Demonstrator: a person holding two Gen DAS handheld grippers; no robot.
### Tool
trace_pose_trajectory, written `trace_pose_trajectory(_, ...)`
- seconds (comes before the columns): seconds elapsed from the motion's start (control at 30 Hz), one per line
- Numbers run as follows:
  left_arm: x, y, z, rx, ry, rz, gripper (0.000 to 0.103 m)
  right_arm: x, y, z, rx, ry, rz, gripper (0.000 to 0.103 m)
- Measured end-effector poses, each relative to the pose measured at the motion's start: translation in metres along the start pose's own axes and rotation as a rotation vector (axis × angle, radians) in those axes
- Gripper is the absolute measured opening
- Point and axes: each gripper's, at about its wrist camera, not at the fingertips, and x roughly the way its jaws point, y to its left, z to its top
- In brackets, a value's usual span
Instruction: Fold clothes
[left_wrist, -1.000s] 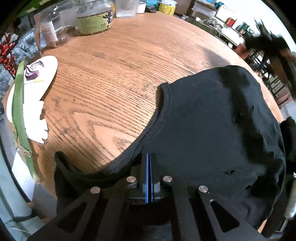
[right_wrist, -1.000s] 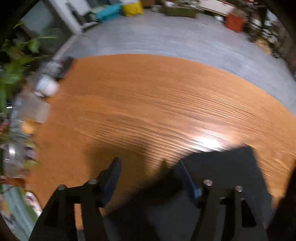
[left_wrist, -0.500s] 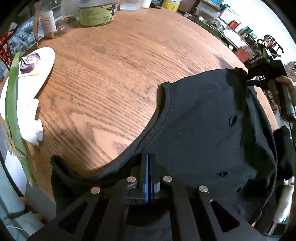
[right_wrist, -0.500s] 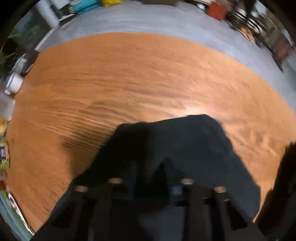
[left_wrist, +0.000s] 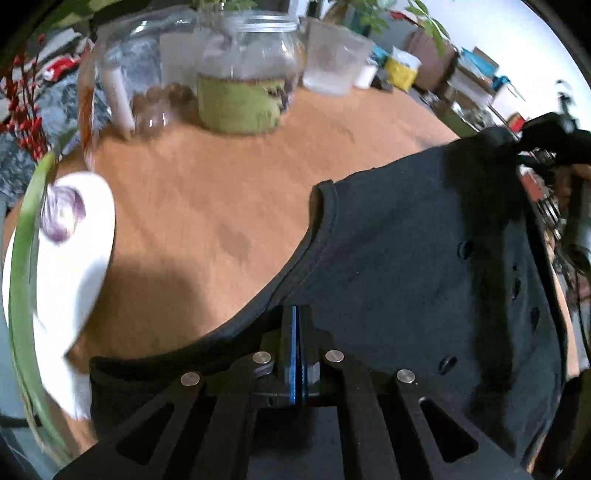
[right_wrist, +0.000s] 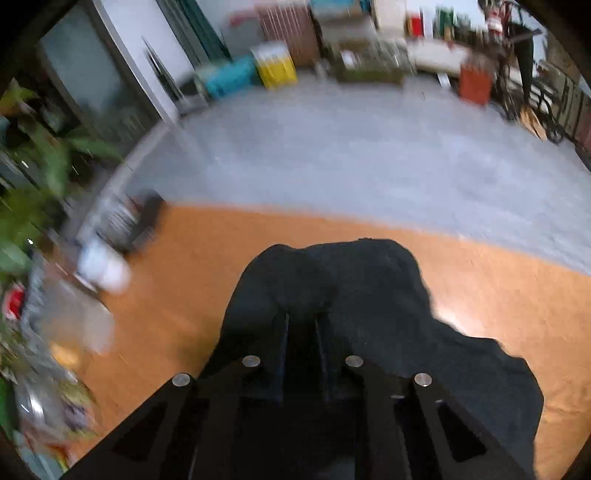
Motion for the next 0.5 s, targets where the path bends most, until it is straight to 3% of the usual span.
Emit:
trace_pose_trajectory(0.07, -0.006, 0.004, 0.004, -0.038, -0.001, -0.015, 0.004, -0.021, 0.009, 0.007, 0.015, -0.052, 0.037, 0.063)
trace_pose_trajectory(0.1, -0.001, 0.000, 0.009, -0.048, 0.006, -0.038, 0.005, -0.035, 0.006, 0.004, 0.003, -0.043, 0.045, 0.067)
trace_pose_trajectory(0.13, 0.002, -0.003, 0.012, -0.053, 0.020, -0.070, 0.006, -0.049, 0.003, -0.002, -0.015, -0.030, 0.050, 0.071)
trace_pose_trajectory(0.2, -0.004, 0.001, 0.002, -0.065, 0.048, -0.157, 0.019, -0.088, -0.027, -0.019, -0.073, 0.001, 0.038, 0.071)
trace_pose_trajectory(0.27, -0.033, 0.011, -0.016, -0.087, 0.027, -0.257, 0.068, -0.127, -0.067, -0.044, -0.126, 0.033, 0.014, 0.076)
trace_pose_trajectory(0.3, -0.039, 0.012, -0.021, -0.095, 0.011, -0.298, 0.075, -0.146, -0.091, -0.063, -0.146, 0.047, -0.004, 0.077)
trace_pose_trajectory(0.4, -0.064, 0.018, -0.045, -0.068, -0.011, -0.371, 0.076, -0.187, -0.152, -0.131, -0.172, 0.134, -0.064, 0.078)
trace_pose_trajectory(0.5, -0.115, 0.045, -0.093, -0.057, 0.010, -0.395, 0.076, -0.238, -0.224, -0.199, -0.124, 0.195, -0.077, 0.076)
